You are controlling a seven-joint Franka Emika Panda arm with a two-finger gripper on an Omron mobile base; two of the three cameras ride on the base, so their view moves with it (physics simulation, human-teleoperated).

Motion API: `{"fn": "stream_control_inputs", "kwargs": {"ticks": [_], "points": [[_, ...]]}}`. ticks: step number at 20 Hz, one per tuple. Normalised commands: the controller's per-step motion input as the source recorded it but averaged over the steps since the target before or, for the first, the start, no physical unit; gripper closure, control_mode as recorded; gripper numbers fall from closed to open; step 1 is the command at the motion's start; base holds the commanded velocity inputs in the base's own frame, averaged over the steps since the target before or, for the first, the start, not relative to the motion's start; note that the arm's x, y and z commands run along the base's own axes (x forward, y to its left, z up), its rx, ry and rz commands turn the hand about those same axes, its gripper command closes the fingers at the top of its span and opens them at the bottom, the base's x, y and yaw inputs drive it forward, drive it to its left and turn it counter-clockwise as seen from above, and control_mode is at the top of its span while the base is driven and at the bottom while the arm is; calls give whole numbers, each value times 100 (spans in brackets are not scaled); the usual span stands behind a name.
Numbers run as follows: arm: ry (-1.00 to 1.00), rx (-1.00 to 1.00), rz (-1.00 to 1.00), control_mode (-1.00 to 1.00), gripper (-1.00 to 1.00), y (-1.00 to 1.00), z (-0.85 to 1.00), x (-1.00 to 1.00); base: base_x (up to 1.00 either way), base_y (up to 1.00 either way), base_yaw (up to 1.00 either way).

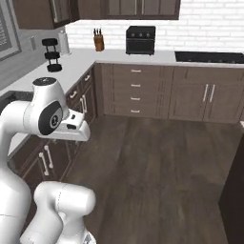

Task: Navigate to the toaster oven.

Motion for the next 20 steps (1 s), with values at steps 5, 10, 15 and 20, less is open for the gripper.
{"fn": "stream_control_inputs", "kwargs": {"ticks": [5, 10, 15, 20], "points": [[0, 0, 0, 100, -100, 0, 0, 0, 100, 0, -14], [0, 0, 0, 100, -100, 0, 0, 0, 100, 2, -9], [0, 0, 0, 100, -100, 0, 0, 0, 100, 5, -8], [0, 0, 0, 100, -100, 0, 0, 0, 100, 3, -2]]}}
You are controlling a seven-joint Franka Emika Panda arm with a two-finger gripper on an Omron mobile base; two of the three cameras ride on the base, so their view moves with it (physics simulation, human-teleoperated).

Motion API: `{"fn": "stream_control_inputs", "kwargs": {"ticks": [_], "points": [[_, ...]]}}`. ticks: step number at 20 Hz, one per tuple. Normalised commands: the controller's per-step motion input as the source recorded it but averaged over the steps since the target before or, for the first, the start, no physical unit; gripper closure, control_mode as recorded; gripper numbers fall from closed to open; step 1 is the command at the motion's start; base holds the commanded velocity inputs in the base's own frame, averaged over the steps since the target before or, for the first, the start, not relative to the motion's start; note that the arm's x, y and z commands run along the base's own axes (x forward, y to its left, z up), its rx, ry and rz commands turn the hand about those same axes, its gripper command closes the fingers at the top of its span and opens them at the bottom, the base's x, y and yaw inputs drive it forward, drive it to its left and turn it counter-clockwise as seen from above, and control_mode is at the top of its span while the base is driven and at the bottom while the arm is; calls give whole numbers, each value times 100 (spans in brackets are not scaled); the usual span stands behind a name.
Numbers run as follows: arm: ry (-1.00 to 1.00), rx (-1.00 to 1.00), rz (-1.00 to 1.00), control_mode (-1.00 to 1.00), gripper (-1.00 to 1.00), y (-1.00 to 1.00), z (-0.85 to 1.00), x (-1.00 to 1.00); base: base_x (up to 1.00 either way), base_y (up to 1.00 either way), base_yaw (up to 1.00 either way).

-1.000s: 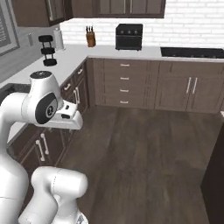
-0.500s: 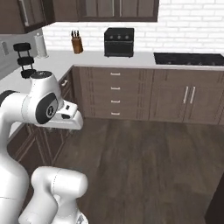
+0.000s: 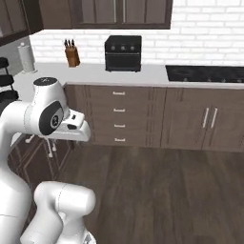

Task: Navigate to the toaster oven.

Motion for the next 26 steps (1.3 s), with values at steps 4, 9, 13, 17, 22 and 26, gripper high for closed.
{"fn": "stream_control_inputs", "kwargs": {"ticks": [4, 9, 13, 17, 22, 26], "points": [[0, 0, 0, 100, -100, 0, 0, 0, 100, 1, 0], [0, 0, 0, 100, -100, 0, 0, 0, 100, 4, 0], [0, 0, 0, 100, -100, 0, 0, 0, 100, 0, 0], [0, 0, 0, 100, -100, 0, 0, 0, 100, 0, 1], [0, 0, 0, 100, -100, 0, 0, 0, 100, 0, 4], [0, 0, 0, 100, -100, 0, 0, 0, 100, 0, 8]]}}
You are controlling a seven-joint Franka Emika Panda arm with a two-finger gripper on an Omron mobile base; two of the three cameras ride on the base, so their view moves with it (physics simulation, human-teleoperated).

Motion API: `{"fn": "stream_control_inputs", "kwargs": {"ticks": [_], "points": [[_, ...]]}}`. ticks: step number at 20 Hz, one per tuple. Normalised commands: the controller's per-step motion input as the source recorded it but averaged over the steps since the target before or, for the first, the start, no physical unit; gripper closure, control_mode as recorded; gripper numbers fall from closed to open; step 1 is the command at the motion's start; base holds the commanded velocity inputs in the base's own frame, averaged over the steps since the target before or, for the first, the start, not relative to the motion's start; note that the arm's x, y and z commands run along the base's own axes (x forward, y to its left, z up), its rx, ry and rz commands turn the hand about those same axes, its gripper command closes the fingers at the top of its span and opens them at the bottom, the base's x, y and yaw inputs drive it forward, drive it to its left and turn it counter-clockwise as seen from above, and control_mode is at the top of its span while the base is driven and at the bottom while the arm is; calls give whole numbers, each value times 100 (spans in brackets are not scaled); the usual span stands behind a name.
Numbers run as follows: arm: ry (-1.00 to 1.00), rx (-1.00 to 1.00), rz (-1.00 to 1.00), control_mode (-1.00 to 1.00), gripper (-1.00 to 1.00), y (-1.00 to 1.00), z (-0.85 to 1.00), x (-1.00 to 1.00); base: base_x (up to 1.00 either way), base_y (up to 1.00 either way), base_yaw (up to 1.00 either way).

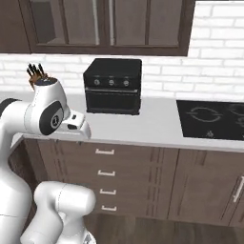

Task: Navigate to the toaster oven.

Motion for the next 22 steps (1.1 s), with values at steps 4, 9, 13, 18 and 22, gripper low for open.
{"fn": "stream_control_inputs", "kwargs": {"ticks": [4, 9, 13, 18, 22], "points": [[0, 0, 0, 100, -100, 0, 0, 0, 100, 0, 13], [0, 0, 0, 100, -100, 0, 0, 0, 100, -21, 12], [0, 0, 0, 100, -100, 0, 0, 0, 97, -49, 11], [0, 0, 0, 100, -100, 0, 0, 0, 66, -67, 5], [0, 0, 0, 100, -100, 0, 0, 0, 61, -45, 3]]}}
